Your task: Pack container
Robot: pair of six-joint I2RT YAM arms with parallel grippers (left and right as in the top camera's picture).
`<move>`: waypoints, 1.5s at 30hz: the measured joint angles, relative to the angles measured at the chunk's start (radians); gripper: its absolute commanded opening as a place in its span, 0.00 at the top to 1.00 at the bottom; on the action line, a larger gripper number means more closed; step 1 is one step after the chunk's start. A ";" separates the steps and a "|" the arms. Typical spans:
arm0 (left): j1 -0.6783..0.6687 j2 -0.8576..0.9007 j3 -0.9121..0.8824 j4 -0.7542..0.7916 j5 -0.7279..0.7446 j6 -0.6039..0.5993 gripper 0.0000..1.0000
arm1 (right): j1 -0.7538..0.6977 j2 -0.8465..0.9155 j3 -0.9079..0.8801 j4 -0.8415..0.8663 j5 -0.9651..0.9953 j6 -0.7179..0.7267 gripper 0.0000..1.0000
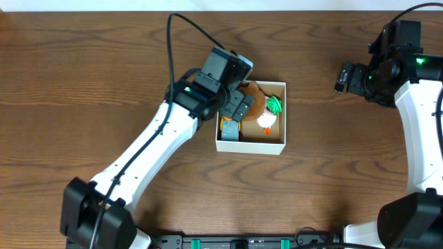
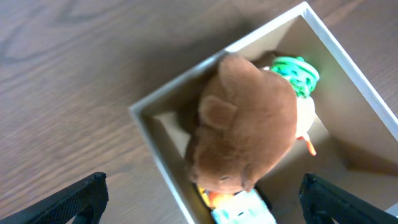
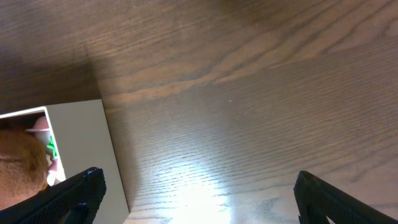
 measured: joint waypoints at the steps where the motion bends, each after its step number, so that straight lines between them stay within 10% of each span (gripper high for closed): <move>1: -0.008 0.013 0.000 0.000 0.003 0.000 0.02 | 0.000 0.000 0.000 0.000 0.000 0.000 0.01; 12: -0.058 0.194 0.000 0.077 0.004 0.000 0.02 | 0.000 0.000 0.000 -0.001 0.000 0.000 0.01; 21: -0.015 0.266 -0.001 0.159 -0.065 -0.011 0.88 | 0.000 0.000 0.000 0.000 0.000 0.000 0.01; 28: 0.015 0.298 0.009 0.156 -0.127 -0.034 0.87 | 0.000 0.000 0.000 -0.001 0.000 0.000 0.01; 36: 0.013 0.306 0.017 0.132 -0.148 -0.048 0.60 | 0.000 0.000 0.000 0.000 0.000 0.000 0.01; 41: 0.012 0.278 0.014 0.119 -0.152 -0.048 0.26 | 0.000 0.000 0.000 -0.001 0.000 0.000 0.01; 45: 0.012 0.215 0.002 0.103 -0.156 -0.052 0.22 | 0.000 0.000 0.000 -0.004 0.000 0.000 0.01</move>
